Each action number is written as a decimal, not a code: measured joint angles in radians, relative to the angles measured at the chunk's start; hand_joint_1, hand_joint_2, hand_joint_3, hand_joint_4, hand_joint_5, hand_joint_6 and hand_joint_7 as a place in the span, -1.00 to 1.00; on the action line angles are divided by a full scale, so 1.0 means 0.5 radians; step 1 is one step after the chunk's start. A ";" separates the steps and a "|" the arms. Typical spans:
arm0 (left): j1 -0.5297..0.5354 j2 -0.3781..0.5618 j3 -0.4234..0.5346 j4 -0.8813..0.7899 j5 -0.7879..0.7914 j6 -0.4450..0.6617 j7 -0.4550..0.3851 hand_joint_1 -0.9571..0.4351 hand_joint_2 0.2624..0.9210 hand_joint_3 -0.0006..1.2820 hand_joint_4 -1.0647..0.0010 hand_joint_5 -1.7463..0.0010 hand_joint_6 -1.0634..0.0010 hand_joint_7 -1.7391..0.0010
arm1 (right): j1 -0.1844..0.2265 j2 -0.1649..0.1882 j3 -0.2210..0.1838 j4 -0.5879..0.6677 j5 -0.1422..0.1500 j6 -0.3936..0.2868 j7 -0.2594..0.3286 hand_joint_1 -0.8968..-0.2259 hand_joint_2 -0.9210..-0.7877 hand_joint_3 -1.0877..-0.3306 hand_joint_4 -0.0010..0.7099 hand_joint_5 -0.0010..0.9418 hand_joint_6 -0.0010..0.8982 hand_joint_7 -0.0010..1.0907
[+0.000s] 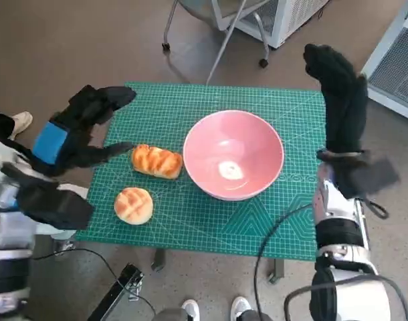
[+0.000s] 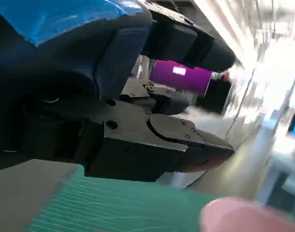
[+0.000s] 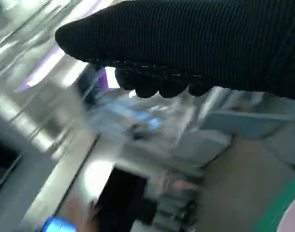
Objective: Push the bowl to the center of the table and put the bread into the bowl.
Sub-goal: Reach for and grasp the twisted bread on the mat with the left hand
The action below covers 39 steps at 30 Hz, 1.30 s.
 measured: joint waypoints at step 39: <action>-0.816 0.065 -0.963 0.826 1.058 -0.061 -0.123 0.01 0.47 -0.99 0.16 1.00 -0.07 0.94 | 0.233 -0.031 0.116 -0.401 0.001 0.003 0.049 0.02 -1.00 -0.25 0.00 -0.92 -0.90 0.52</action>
